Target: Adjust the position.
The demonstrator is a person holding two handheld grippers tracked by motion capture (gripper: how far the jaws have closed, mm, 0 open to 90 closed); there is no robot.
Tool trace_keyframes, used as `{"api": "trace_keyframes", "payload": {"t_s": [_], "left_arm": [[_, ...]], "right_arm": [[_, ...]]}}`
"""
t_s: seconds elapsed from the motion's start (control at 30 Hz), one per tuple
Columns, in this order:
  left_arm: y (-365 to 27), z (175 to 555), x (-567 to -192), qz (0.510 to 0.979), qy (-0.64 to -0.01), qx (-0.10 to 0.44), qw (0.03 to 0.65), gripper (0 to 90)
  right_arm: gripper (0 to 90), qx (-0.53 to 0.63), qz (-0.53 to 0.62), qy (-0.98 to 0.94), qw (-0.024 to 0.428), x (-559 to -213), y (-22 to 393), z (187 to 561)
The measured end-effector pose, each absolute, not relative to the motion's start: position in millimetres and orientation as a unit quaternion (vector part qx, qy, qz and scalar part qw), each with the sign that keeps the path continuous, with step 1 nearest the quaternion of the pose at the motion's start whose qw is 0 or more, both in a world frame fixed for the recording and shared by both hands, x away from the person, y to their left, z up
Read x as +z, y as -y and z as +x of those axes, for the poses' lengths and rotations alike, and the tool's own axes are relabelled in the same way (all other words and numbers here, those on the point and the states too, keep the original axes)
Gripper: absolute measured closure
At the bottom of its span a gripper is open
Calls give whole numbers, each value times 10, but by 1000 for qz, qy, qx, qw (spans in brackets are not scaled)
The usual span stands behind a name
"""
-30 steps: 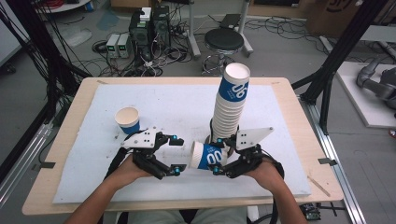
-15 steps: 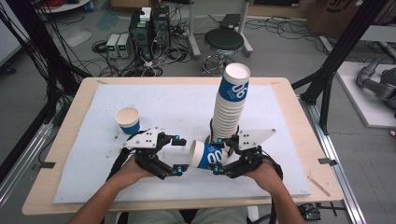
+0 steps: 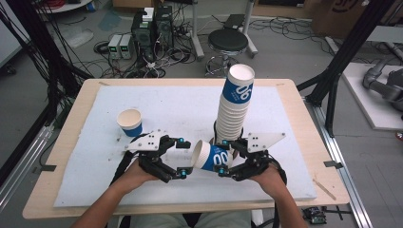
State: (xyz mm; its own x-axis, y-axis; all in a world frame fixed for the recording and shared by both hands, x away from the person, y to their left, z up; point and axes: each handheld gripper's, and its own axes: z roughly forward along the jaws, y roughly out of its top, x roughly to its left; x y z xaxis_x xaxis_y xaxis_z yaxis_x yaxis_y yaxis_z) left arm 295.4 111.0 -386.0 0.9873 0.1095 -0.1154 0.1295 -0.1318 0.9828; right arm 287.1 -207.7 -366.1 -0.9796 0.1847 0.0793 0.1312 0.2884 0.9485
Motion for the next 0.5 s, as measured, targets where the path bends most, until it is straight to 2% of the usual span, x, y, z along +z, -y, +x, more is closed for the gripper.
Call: {"api": "trace_keyframes", "payload": {"t_s": [0.5], "left_arm": [[-1033,3000,-3895,741,-79,-39,666,171]], "right_arm": [[318,602,89,-793,4,-3684,2052,2874]]}}
